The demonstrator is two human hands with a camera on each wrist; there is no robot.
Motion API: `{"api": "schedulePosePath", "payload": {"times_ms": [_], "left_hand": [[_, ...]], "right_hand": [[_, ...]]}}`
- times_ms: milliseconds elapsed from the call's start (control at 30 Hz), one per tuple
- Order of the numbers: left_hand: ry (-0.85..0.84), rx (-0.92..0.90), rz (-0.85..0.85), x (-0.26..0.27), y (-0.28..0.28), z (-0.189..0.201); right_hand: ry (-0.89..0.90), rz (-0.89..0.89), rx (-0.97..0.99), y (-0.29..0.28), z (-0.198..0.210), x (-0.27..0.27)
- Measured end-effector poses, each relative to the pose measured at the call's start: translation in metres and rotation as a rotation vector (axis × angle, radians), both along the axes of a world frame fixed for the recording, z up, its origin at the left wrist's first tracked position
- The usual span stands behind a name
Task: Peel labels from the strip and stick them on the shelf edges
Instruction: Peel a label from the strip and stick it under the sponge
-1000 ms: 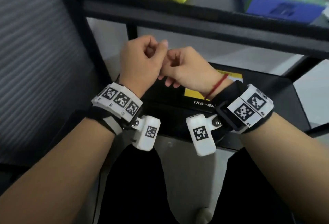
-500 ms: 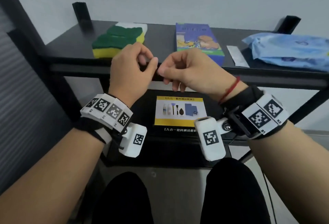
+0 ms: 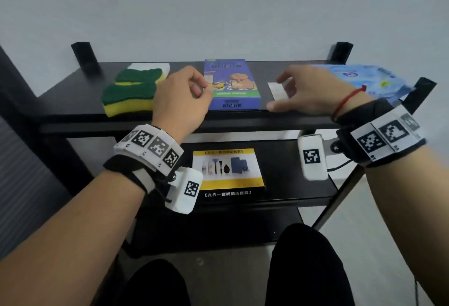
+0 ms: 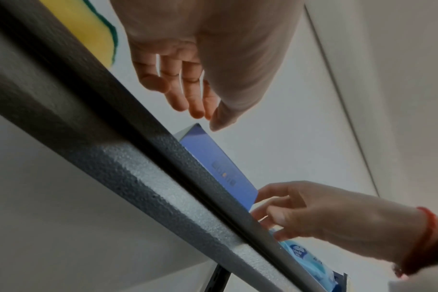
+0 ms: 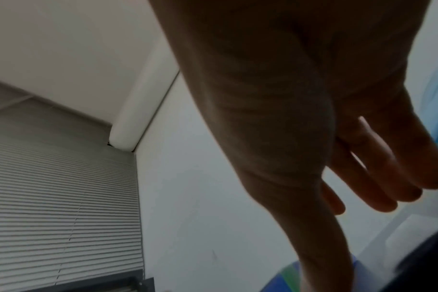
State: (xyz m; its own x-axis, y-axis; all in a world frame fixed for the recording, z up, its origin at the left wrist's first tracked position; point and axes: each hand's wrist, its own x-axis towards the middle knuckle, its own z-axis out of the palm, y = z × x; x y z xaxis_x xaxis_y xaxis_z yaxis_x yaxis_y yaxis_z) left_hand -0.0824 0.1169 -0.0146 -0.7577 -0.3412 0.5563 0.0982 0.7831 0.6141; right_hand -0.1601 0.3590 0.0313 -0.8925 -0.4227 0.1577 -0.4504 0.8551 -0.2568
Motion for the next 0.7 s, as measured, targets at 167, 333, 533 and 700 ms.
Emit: {"api": "schedulePosePath", "payload": {"times_ms": [167,333,533,700], "left_hand": [[0.032,0.016,-0.02,-0.004,0.022,0.003],[0.016,0.028,-0.09,-0.006,0.05,0.012],[-0.179,0.222,-0.287,-0.003,0.077,0.01],[-0.527,0.882,-0.563,0.015,0.086,0.0]], "right_hand": [[0.112,0.057,0.076,0.004,-0.02,0.002],[0.247,0.068,-0.015,0.007,-0.025,0.001],[0.359,0.106,-0.15,0.014,-0.02,0.013],[0.356,0.295,-0.25,0.005,-0.016,0.049]]}}
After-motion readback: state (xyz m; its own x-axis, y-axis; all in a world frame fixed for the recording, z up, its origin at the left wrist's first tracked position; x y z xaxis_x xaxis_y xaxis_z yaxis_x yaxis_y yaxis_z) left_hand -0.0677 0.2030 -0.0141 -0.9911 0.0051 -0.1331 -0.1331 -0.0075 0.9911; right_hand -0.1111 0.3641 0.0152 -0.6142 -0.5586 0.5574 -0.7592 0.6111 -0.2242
